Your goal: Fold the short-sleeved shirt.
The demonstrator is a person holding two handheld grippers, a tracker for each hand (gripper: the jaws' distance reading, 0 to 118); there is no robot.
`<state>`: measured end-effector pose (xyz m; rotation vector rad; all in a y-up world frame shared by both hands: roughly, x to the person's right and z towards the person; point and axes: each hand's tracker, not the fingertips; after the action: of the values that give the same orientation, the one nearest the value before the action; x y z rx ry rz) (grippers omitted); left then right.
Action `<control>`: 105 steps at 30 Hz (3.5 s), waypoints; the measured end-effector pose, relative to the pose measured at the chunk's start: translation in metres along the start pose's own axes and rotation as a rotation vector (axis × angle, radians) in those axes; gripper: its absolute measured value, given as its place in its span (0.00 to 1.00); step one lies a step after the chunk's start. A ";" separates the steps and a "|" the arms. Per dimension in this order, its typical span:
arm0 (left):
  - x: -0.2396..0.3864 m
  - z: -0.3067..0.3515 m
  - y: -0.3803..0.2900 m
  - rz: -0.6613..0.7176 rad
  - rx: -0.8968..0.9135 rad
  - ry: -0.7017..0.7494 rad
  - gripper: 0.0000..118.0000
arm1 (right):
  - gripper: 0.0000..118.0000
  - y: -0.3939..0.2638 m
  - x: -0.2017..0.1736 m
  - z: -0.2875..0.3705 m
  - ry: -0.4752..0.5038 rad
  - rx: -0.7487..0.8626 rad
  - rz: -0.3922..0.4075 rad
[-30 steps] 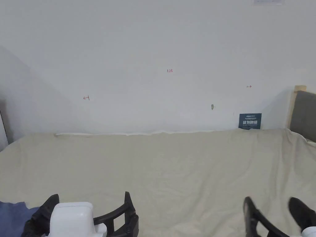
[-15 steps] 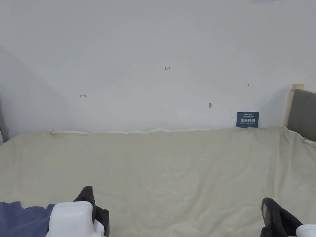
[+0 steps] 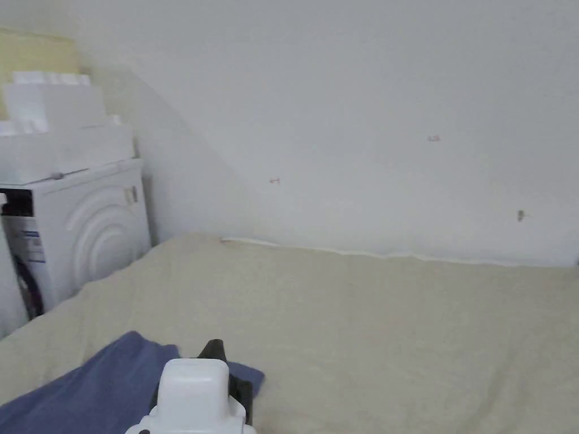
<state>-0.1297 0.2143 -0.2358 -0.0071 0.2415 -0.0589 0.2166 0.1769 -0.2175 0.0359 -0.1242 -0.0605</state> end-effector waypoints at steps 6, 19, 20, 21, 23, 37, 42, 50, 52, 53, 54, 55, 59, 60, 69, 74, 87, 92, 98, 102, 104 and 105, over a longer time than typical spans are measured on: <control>-0.099 0.020 -0.002 0.020 -0.037 0.251 0.00 | 0.00 -0.004 -0.092 -0.026 0.301 -0.036 -0.053; -0.156 -0.113 -0.006 0.085 -0.489 -0.075 0.00 | 0.00 -0.006 -0.090 -0.056 0.313 -0.136 0.045; -0.163 -0.148 -0.015 0.151 -0.643 -0.186 0.00 | 0.00 -0.008 -0.086 -0.060 0.309 -0.161 0.059; -0.167 -0.184 -0.026 0.224 -0.778 -0.267 0.00 | 0.00 -0.011 -0.084 -0.062 0.306 -0.183 0.071; -0.171 -0.242 -0.059 0.296 -0.973 -0.302 0.00 | 0.00 -0.017 -0.079 -0.067 0.301 -0.225 0.097; -0.156 -0.362 -0.188 0.203 -1.299 -0.169 1.00 | 0.00 -0.061 -0.073 -0.090 0.270 -0.441 0.136; -0.135 -0.363 -0.197 0.009 -1.315 -0.146 1.00 | 0.00 -0.075 -0.081 -0.097 0.284 -0.490 0.126; -0.137 -0.365 -0.188 -0.049 -1.176 -0.124 0.32 | 0.00 -0.079 -0.092 -0.097 0.351 -0.536 0.133; -0.142 -0.371 -0.193 -0.046 -1.159 -0.076 0.02 | 0.00 -0.079 -0.091 -0.094 0.365 -0.534 0.146; -0.133 -0.340 -0.173 -0.085 -1.164 -0.042 0.02 | 0.00 -0.079 -0.091 -0.093 0.369 -0.532 0.155; -0.123 -0.316 -0.151 -0.053 -1.182 -0.080 0.02 | 0.00 -0.079 -0.090 -0.092 0.372 -0.531 0.163; -0.123 -0.311 -0.149 -0.037 -1.205 -0.112 0.02 | 0.00 -0.079 -0.089 -0.091 0.374 -0.530 0.167; -0.146 -0.322 -0.145 0.136 -1.152 -0.091 0.02 | 0.00 -0.076 -0.080 -0.088 0.370 -0.531 0.160; -0.155 -0.321 -0.138 0.203 -1.134 -0.101 0.02 | 0.00 -0.074 -0.076 -0.088 0.367 -0.534 0.153; -0.216 -0.302 -0.038 0.378 -0.878 -0.063 0.02 | 0.00 -0.049 -0.041 -0.085 0.292 -0.490 0.069; -0.207 -0.269 0.063 0.362 -0.654 -0.182 0.02 | 0.00 -0.032 -0.022 -0.081 0.260 -0.440 0.040; -0.007 -0.206 0.261 0.180 -0.392 -0.719 0.02 | 0.00 -0.011 0.043 -0.054 0.148 -0.371 -0.106; 0.094 -0.200 0.251 0.127 -0.442 -0.896 0.02 | 0.00 -0.005 0.070 -0.038 0.114 -0.336 -0.125; 0.246 -0.226 0.135 0.040 -0.653 -1.006 0.02 | 0.00 -0.009 0.106 -0.030 0.048 -0.325 -0.136; 0.348 -0.234 0.011 -0.049 -0.932 -0.999 0.02 | 0.00 -0.020 0.128 -0.024 -0.020 -0.365 -0.133; 0.378 -0.234 -0.041 -0.048 -1.019 -0.969 0.10 | 0.00 -0.026 0.137 -0.019 -0.042 -0.386 -0.149; 0.390 -0.235 -0.063 -0.016 -1.081 -0.964 0.28 | 0.00 -0.028 0.142 -0.017 -0.050 -0.398 -0.158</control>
<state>0.1888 0.1281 -0.5567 -1.0896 -0.7153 0.0683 0.3575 0.1405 -0.2184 -0.3537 -0.1571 -0.2434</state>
